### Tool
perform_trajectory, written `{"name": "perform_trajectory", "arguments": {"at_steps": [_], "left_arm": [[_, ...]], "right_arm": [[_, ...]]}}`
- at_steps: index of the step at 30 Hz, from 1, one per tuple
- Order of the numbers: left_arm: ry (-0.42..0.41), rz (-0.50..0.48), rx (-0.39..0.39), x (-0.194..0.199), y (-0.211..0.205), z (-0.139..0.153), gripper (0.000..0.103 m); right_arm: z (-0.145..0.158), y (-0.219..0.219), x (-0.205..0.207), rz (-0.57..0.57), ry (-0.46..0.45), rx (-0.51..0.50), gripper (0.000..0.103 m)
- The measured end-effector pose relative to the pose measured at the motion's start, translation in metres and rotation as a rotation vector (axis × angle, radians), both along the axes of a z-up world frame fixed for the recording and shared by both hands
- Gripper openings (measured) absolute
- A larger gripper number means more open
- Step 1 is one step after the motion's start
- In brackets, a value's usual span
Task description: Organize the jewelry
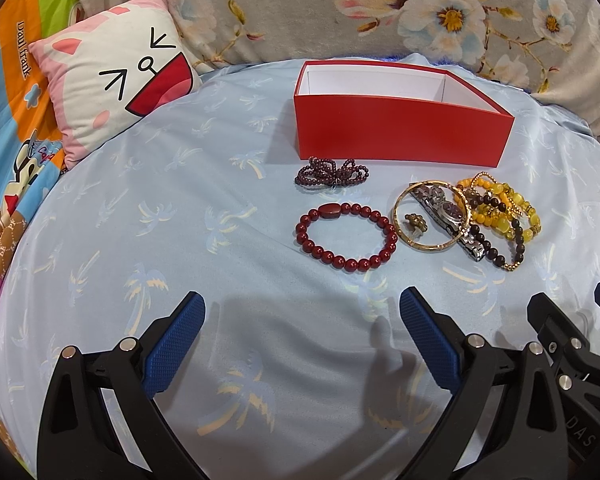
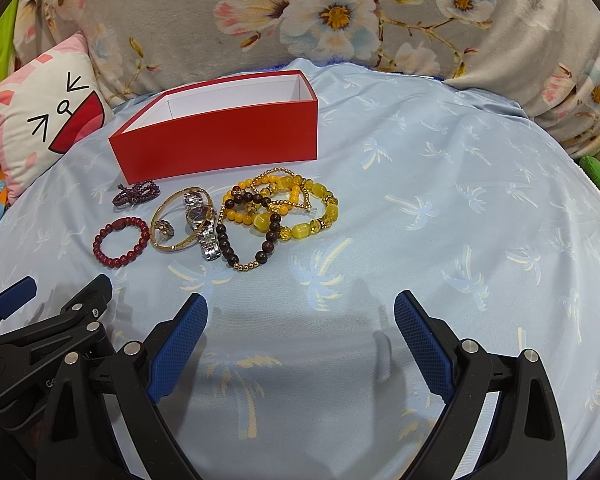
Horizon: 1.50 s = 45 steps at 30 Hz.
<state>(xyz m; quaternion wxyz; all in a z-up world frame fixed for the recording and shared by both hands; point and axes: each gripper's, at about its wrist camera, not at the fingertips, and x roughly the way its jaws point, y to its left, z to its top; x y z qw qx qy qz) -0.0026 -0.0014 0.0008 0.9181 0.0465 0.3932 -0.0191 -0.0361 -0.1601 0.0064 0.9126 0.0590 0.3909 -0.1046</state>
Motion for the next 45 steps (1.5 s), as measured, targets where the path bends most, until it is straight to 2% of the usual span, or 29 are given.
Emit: {"name": "perform_trajectory", "arguments": {"at_steps": [27, 37, 40, 45], "left_arm": [[-0.001, -0.002, -0.002, 0.001, 0.000, 0.002, 0.093], [0.046, 0.070, -0.093, 0.003, 0.041, 0.002, 0.094], [0.048, 0.066, -0.136, 0.005, 0.055, 0.004, 0.094], [0.071, 0.054, -0.167, 0.024, 0.060, 0.006, 0.094]], "right_arm": [[-0.002, 0.000, 0.000, 0.000, 0.000, 0.003, 0.091], [-0.002, -0.012, -0.003, -0.021, 0.011, 0.042, 0.091], [-0.003, -0.015, -0.001, -0.022, 0.021, 0.054, 0.091], [-0.006, -0.019, 0.001, -0.020, 0.036, 0.079, 0.091]]}}
